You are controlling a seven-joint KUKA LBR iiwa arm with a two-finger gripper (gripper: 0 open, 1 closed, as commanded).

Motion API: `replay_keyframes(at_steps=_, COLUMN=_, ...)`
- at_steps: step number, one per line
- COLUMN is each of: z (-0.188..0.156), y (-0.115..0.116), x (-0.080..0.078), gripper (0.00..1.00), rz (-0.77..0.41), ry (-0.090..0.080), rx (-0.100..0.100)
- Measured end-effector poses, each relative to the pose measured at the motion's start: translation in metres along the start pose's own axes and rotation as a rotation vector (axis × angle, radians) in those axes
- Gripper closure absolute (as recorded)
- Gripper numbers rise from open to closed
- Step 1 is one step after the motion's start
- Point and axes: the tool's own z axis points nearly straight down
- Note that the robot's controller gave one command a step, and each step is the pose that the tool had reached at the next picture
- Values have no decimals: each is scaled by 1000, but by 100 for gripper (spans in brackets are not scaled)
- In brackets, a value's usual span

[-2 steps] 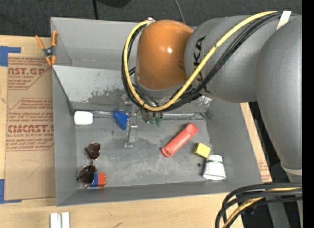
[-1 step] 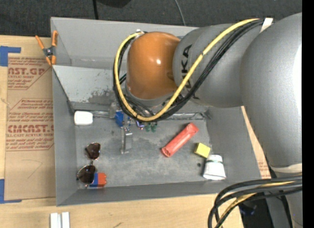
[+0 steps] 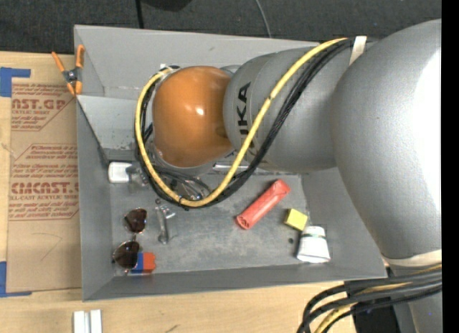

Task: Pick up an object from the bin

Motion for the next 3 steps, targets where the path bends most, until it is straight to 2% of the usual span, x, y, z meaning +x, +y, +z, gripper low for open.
replay_keyframes(at_steps=1, z=31, y=-6, x=5, gripper=0, rz=-194, ry=-6, rx=3)
replay_keyframes(at_steps=2, z=66, y=12, x=-6, gripper=0, rz=-514, ry=-5, rx=1)
replay_keyframes(at_steps=3, z=80, y=8, x=-5, gripper=100, rz=-560, ry=-7, rx=2)
